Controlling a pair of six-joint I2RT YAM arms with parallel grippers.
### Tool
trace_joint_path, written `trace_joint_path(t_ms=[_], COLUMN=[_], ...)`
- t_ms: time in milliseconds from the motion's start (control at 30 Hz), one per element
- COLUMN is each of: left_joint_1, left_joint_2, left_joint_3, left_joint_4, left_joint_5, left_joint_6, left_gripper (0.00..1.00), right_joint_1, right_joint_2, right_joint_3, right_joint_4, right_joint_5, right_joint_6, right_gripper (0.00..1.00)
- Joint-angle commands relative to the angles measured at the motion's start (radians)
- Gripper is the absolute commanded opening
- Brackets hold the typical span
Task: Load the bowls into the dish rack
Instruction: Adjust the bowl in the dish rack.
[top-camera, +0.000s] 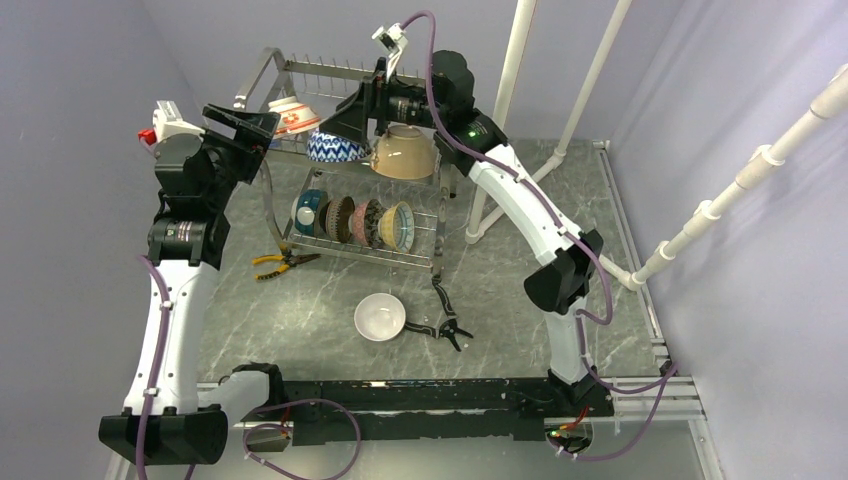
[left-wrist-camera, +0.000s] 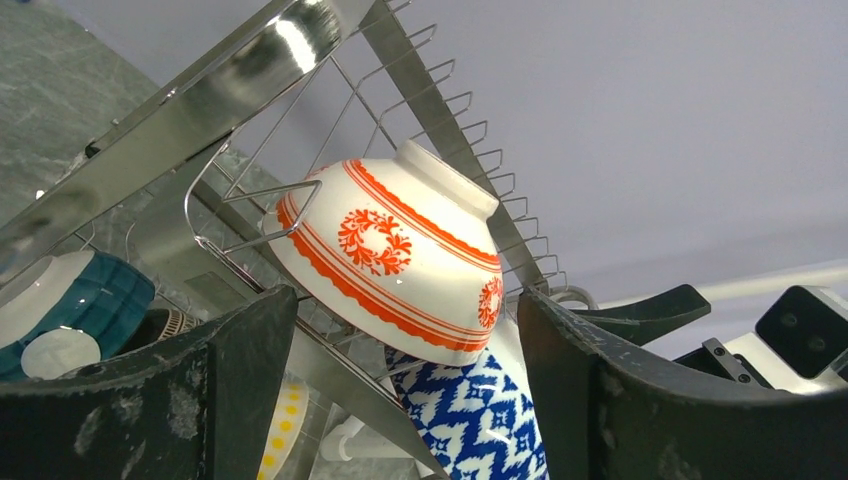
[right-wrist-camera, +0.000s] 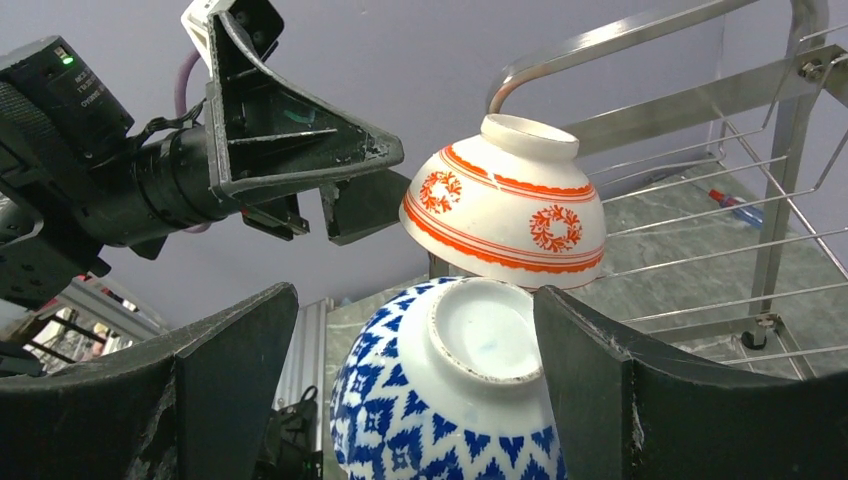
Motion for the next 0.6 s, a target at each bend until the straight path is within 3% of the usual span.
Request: trace_joint_path(t_ms=[0, 100, 567], left_joint_1=[-0.002, 0.019, 0.036], left_joint_2=[-0.002, -0.002, 0.031], left_joint_3=[0.014, 0.009, 0.052], left_joint_4=[0.055, 0.097, 0.151], left_joint_5=[0.032, 0.037, 0.045], left_joint_6=[-0.01, 0.0, 0.015], left_gripper=[0.84, 0.77, 0.71], right_joint_1=[0.003, 0.004, 0.01], right_joint_2=[0.02, 0.034, 0.042], right_joint_3=[0.048, 0.064, 0.06], right_joint_4=[0.079, 0.081, 0.094], right_joint_5=[-0.03, -0.041, -0.055], right_joint_6=[0.022, 0.028, 0.027], right_gripper=[0.92, 0.92, 0.92])
